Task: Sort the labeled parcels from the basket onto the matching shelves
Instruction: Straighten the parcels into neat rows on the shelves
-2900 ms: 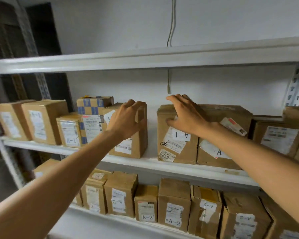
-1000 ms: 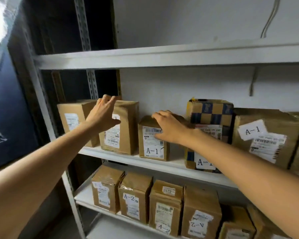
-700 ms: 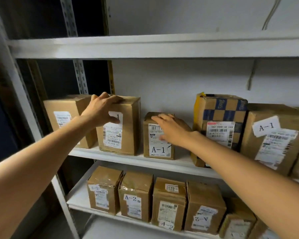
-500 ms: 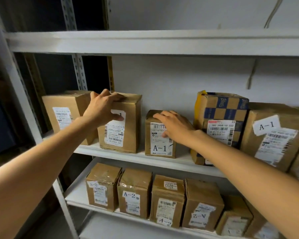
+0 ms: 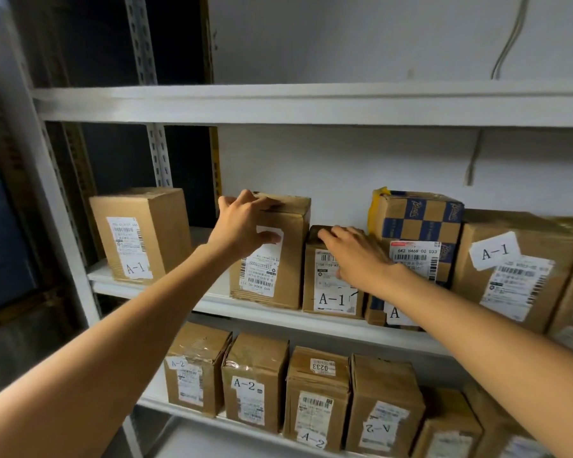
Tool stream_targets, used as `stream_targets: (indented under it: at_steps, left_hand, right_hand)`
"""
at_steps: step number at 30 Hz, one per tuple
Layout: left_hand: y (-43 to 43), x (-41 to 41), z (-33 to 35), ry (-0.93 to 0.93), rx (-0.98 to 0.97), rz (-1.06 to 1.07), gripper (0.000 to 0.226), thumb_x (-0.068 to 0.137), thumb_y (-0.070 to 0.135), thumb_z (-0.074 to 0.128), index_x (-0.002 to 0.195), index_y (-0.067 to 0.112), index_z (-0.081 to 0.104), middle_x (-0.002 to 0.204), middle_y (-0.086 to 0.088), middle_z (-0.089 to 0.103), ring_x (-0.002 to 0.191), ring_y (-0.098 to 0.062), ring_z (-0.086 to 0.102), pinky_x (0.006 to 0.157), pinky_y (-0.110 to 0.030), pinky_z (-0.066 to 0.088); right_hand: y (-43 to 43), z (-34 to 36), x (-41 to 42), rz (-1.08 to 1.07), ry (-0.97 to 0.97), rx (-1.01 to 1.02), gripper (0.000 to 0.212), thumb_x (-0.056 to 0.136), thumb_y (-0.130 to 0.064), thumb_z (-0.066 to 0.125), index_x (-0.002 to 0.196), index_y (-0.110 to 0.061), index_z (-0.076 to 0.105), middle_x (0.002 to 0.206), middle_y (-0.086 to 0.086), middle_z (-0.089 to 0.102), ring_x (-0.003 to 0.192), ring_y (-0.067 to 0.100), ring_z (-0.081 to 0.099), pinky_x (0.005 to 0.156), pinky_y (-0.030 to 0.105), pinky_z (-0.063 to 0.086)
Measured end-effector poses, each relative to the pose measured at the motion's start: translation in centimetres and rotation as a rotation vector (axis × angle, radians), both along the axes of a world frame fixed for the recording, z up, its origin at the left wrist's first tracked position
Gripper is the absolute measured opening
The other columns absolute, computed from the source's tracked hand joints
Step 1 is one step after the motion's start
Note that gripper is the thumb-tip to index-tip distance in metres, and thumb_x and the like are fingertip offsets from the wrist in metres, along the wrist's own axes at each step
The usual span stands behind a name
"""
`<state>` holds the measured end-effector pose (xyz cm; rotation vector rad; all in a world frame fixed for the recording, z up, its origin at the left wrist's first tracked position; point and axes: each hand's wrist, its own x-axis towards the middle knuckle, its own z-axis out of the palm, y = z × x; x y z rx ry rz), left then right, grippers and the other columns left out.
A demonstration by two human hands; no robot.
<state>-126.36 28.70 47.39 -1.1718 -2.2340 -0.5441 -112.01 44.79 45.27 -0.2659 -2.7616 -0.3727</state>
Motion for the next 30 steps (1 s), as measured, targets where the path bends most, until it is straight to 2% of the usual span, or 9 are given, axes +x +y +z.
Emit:
stream_targets:
  at_steps: [4,7,12,15,19,23,25,27,30]
  left_hand:
    - [-0.6,-0.6,0.3,-0.055,-0.011,-0.027,0.07,0.081,0.043,0.071,0.142,0.028,0.041,0.135,-0.007,0.045,0.123,-0.029,0.04,0.108,-0.042,0.028]
    - [-3.1,-1.9,0.4,-0.153,0.15,-0.044,0.067,0.085,0.036,0.069,0.144,0.028,0.038,0.139,-0.007,0.042,0.126,-0.029,0.038,0.105,-0.043,0.035]
    - [-10.3,-7.0,-1.0,-0.129,0.349,0.302,0.068,0.081,0.029,0.073,0.138,0.015,0.039,0.132,-0.015,0.041,0.118,-0.031,0.041,0.097,-0.042,0.044]
    - [-13.3,-10.2,-2.1,-0.212,0.395,0.49,0.082,0.075,0.045,0.075,0.138,0.011,0.033,0.137,-0.016,0.033,0.125,-0.033,0.032,0.101,-0.045,0.04]
    - [-15.2,-13.3,-2.5,-0.412,0.558,0.433,0.078,0.088,0.046,0.061,0.148,0.016,0.022,0.149,-0.017,0.024,0.137,-0.036,0.023,0.11,-0.049,0.028]
    - [-17.1,-17.0,-2.5,-0.729,0.655,0.205,0.096,0.083,0.054,0.062,0.151,0.027,-0.001,0.153,-0.02,0.023,0.136,-0.042,0.032,0.112,-0.057,0.028]
    - [-17.8,-17.9,-2.7,-0.88,0.698,0.048,0.09,0.081,0.053,0.063,0.147,0.027,0.009,0.141,-0.016,0.042,0.121,-0.037,0.052,0.103,-0.055,0.042]
    - [-18.0,-18.4,-3.5,-0.901,0.685,0.01,0.057,0.091,0.04,0.059,0.135,0.02,0.029,0.124,-0.009,0.055,0.111,-0.031,0.059,0.095,-0.048,0.049]
    - [-17.3,-18.3,-4.6,-0.927,0.638,-0.037,0.032,0.096,0.032,0.051,0.123,0.015,0.046,0.107,-0.003,0.061,0.102,-0.024,0.061,0.092,-0.045,0.051]
  right_hand:
    - [-0.2,0.4,-0.2,0.037,0.04,-0.033,0.063,0.083,-0.012,0.068,0.138,-0.014,0.036,0.131,0.005,0.048,0.119,0.023,0.047,0.093,0.034,0.045]
    - [-2.1,0.6,-1.4,0.112,0.241,-0.088,0.049,0.086,-0.021,0.063,0.129,-0.009,0.044,0.122,0.008,0.051,0.111,0.024,0.049,0.081,0.031,0.043]
    - [-5.3,0.8,-4.0,0.116,0.565,-0.002,0.031,0.077,-0.014,0.067,0.104,-0.001,0.058,0.099,0.017,0.056,0.086,0.032,0.055,0.063,0.034,0.048]
    - [-6.9,1.8,-5.6,0.168,0.622,0.079,0.03,0.075,-0.012,0.066,0.101,-0.001,0.059,0.098,0.017,0.056,0.085,0.031,0.054,0.062,0.036,0.049]
    - [-10.6,2.3,-10.6,0.382,0.497,-0.005,0.026,0.074,-0.007,0.069,0.097,-0.004,0.058,0.096,0.013,0.055,0.087,0.03,0.054,0.068,0.04,0.052]
    - [-15.6,3.2,-17.3,0.406,0.27,-0.191,0.038,0.085,-0.016,0.063,0.12,-0.009,0.05,0.12,0.009,0.049,0.11,0.025,0.047,0.086,0.037,0.047]
    - [-17.8,3.8,-20.4,0.434,0.188,-0.261,0.053,0.086,-0.018,0.064,0.134,-0.011,0.041,0.134,0.009,0.044,0.123,0.024,0.041,0.095,0.036,0.043]
    - [-19.4,4.2,-22.6,0.423,0.11,-0.318,0.066,0.088,-0.021,0.064,0.144,-0.012,0.031,0.146,0.009,0.036,0.134,0.025,0.032,0.107,0.04,0.037]
    - [-19.9,4.1,-23.9,0.33,0.076,-0.284,0.062,0.088,-0.019,0.066,0.142,-0.012,0.036,0.144,0.008,0.035,0.132,0.026,0.031,0.104,0.039,0.035]
